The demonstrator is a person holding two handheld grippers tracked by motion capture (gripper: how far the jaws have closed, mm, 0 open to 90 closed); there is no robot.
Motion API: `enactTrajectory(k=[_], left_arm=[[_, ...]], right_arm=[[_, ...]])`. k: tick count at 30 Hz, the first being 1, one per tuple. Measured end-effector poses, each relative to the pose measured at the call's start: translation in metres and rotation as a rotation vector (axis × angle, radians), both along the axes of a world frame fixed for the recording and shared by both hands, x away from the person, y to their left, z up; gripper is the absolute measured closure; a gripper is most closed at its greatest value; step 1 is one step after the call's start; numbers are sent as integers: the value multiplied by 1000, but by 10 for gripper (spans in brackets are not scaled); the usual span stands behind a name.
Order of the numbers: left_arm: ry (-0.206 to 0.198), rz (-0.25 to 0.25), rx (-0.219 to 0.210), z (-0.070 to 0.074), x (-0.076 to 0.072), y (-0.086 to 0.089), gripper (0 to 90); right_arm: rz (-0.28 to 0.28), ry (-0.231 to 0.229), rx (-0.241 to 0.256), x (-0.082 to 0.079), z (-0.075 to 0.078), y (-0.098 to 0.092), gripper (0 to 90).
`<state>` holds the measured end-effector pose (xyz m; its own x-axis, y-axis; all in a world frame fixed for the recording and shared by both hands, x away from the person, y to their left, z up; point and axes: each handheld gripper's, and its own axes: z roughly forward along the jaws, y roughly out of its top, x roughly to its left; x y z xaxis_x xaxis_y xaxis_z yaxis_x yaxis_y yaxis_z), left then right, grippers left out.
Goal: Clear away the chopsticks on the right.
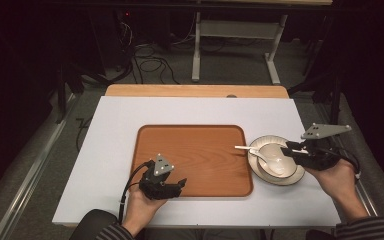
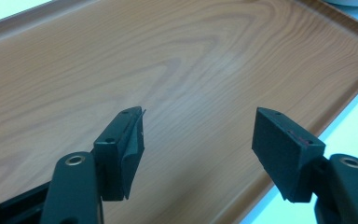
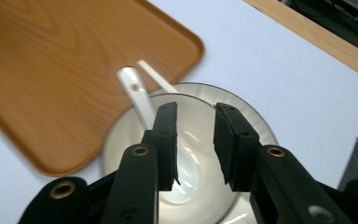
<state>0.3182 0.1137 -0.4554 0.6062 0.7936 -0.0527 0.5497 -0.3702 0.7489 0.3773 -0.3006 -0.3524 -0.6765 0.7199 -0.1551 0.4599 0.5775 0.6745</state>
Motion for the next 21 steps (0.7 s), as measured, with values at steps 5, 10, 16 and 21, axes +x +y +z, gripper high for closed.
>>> enactTrajectory(k=[5,10,16,21], left_arm=[[1,4,0,0,2,1,342],[2,4,5,-1,2,1,342],[9,2,5,-1,5,1,344],[12,-1,5,-2,6,0,344]], right_arm=[[-63,27,-8,23,-5,-15,751],[-86,63,-27,37,-13,-24,759],[-133,137,-78,59,-30,-38,772],[-143,201,-123,69,-47,-44,772]])
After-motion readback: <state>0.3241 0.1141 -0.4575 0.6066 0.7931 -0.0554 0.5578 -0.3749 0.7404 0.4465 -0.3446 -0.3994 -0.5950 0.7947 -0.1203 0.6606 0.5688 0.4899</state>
